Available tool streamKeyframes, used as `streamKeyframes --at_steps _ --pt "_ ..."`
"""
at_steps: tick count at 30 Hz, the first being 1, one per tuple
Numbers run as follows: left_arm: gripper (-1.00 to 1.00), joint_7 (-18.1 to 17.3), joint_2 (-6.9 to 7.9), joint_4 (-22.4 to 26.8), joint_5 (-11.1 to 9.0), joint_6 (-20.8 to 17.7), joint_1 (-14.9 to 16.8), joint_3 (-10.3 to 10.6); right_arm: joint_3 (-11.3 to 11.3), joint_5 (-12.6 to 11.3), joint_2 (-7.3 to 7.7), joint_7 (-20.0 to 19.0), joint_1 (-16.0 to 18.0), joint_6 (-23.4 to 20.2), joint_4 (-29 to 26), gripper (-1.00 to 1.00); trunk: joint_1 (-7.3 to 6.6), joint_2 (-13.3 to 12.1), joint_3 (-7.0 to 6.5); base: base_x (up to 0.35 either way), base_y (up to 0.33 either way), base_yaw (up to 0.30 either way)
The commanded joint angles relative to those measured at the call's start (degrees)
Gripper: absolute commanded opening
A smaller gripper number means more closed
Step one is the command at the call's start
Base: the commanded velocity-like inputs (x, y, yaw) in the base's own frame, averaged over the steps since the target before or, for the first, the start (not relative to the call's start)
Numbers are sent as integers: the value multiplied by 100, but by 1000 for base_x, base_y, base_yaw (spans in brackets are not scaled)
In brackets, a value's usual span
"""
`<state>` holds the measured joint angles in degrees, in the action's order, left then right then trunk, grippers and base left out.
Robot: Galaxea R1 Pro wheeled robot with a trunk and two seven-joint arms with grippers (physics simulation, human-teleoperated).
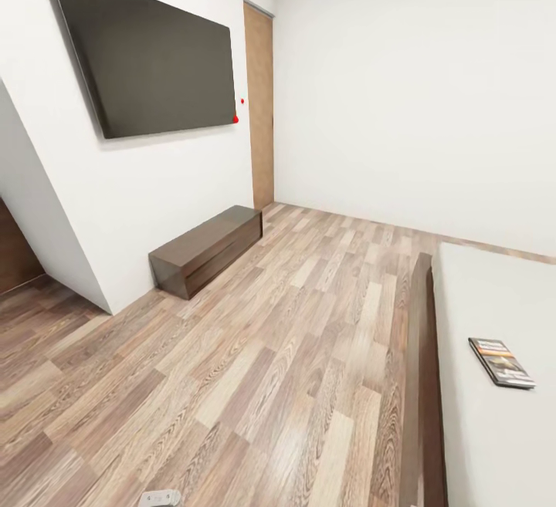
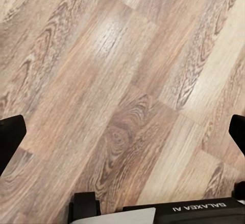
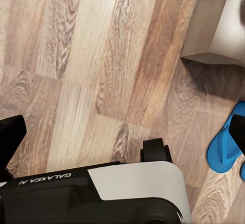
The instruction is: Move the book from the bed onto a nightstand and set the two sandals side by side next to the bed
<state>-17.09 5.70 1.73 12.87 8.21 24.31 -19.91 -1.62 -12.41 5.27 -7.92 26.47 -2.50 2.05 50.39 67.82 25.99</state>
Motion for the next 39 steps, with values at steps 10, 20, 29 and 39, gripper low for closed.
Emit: streamKeyframes --at_steps 10,20,29,39 --pt "100 -14 2 -6 58 22 4 -48 -14 -43 0 -25 7 -5 14 100 -220 -399 -175 0 0 0" --pt "100 -14 -15 -6 58 22 4 -42 -14 -42 2 -25 7 -5 10 100 -440 -800 -354 0 0 0" --pt "100 -14 -16 -8 59 21 4 -40 -14 -42 2 -25 7 -6 12 100 -638 -1161 -516 0 0 0" --pt "100 -14 -16 -9 61 22 4 -40 -14 -45 3 -25 7 -7 8 100 -857 -1562 -695 0 0 0"
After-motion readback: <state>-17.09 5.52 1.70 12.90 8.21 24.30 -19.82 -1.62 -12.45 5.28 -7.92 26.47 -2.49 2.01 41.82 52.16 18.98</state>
